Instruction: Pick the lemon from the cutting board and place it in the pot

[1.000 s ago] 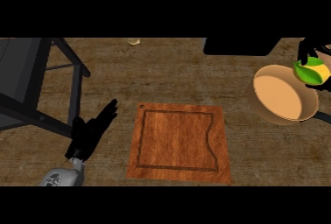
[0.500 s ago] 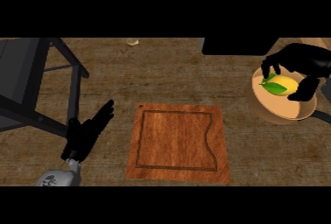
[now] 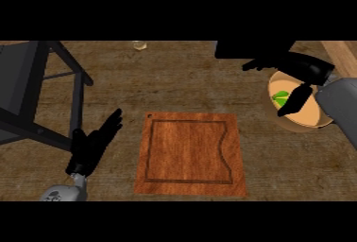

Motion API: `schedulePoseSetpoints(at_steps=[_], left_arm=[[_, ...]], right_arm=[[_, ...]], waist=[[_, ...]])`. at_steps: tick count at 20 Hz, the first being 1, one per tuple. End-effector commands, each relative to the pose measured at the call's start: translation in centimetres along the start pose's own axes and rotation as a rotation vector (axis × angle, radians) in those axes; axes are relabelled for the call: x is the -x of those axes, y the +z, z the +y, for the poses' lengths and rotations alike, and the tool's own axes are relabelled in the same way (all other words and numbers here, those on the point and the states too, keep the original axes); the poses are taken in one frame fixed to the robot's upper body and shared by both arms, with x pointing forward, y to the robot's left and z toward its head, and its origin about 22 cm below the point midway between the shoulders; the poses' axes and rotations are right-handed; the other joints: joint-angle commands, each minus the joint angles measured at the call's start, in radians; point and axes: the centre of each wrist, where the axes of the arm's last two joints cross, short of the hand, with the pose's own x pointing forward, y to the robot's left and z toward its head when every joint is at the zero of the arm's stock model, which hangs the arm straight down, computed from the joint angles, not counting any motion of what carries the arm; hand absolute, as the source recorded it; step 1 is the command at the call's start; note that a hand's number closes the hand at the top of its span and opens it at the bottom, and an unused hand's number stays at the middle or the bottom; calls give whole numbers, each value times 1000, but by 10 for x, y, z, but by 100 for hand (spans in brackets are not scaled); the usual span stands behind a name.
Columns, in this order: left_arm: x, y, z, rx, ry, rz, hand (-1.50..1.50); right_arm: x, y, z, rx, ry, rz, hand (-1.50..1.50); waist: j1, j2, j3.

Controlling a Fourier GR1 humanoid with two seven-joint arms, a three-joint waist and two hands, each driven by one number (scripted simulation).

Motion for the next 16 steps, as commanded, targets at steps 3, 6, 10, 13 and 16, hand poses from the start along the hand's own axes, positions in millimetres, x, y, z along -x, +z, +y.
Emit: schedulePoseSetpoints(at_steps=[3, 6, 10, 13, 16], left_arm=[[7, 6, 10, -29, -8, 5, 0], [3, 5, 17, -11, -16, 5, 0], [-8, -6, 1, 22, -7, -6, 0], [-1, -4, 3, 26, -16, -13, 0], [14, 7, -10, 16, -17, -6, 0]], right_arm=[[15, 11, -6, 273, -425, -121, -150], [21, 21, -30, 420, -547, -85, -150], [27, 39, -62, 554, -665, -47, -150], [45, 75, -83, 619, -712, -59, -150], [64, 118, -85, 663, -773, -60, -150]], waist=[[-11, -4, 0], [-1, 0, 0], [1, 1, 0], [29, 12, 1], [38, 15, 1]])
